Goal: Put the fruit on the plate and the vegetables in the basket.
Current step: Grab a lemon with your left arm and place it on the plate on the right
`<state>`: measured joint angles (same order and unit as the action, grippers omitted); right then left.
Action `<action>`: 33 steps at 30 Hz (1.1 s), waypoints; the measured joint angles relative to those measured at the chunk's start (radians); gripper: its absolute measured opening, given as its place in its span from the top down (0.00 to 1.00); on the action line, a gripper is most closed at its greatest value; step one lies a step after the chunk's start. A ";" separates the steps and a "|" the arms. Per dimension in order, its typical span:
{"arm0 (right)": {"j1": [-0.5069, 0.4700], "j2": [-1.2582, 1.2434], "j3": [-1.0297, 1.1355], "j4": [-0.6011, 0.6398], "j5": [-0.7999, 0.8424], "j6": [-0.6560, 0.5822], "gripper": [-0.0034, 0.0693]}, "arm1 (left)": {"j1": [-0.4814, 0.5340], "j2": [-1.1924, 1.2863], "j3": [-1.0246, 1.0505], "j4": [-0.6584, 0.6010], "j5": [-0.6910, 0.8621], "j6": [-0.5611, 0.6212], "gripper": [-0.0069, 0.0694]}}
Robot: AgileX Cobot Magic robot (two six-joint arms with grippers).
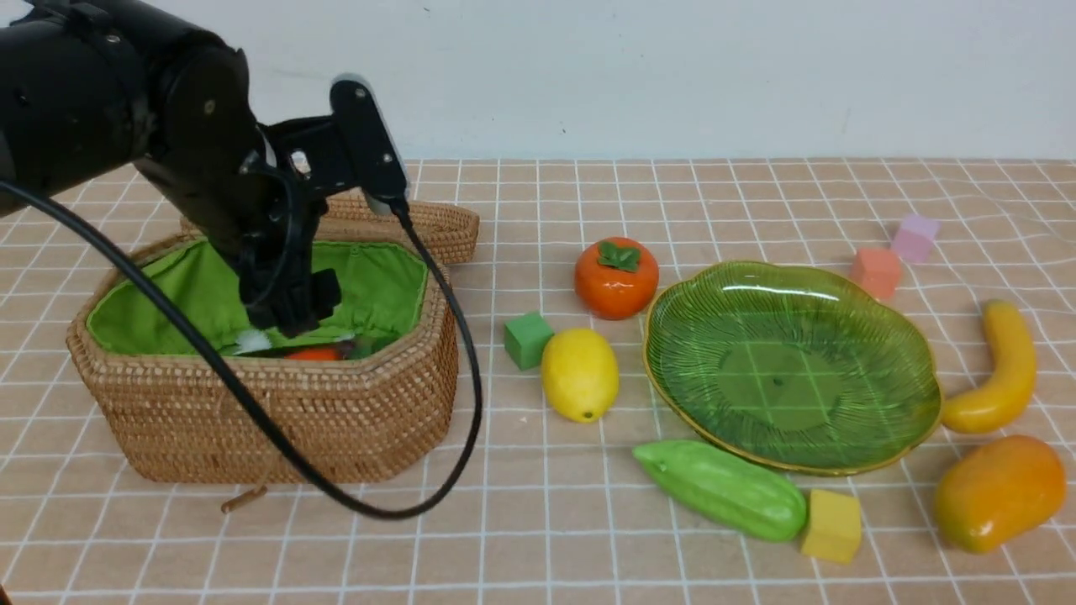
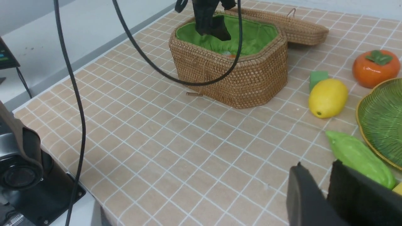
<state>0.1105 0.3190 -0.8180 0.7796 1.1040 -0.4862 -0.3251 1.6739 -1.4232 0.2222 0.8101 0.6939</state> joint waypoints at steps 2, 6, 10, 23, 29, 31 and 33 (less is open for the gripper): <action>0.000 0.000 0.000 -0.001 0.000 0.000 0.74 | -0.002 -0.011 0.000 -0.051 0.000 -0.085 0.07; 0.000 0.000 0.000 -0.001 -0.001 0.000 0.74 | -0.080 -0.046 -0.021 -0.242 -0.010 -0.363 0.34; 0.000 0.000 0.000 -0.001 -0.008 0.000 0.74 | -0.219 0.010 -0.100 -0.318 0.086 -0.655 0.61; 0.000 0.000 0.000 -0.001 0.024 0.000 0.74 | -0.361 0.479 -0.508 -0.041 0.203 -1.027 0.07; 0.000 0.000 0.000 -0.001 0.038 0.000 0.74 | -0.355 0.588 -0.569 0.001 0.132 -1.081 0.08; 0.000 0.000 0.000 -0.001 0.038 0.000 0.74 | -0.354 0.608 -0.571 0.001 0.129 -1.085 0.11; 0.000 0.000 0.000 -0.001 0.038 0.000 0.74 | -0.354 0.614 -0.577 0.010 0.126 -1.095 0.13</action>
<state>0.1105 0.3190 -0.8180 0.7787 1.1425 -0.4862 -0.6788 2.2879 -2.0004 0.2322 0.9364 -0.4010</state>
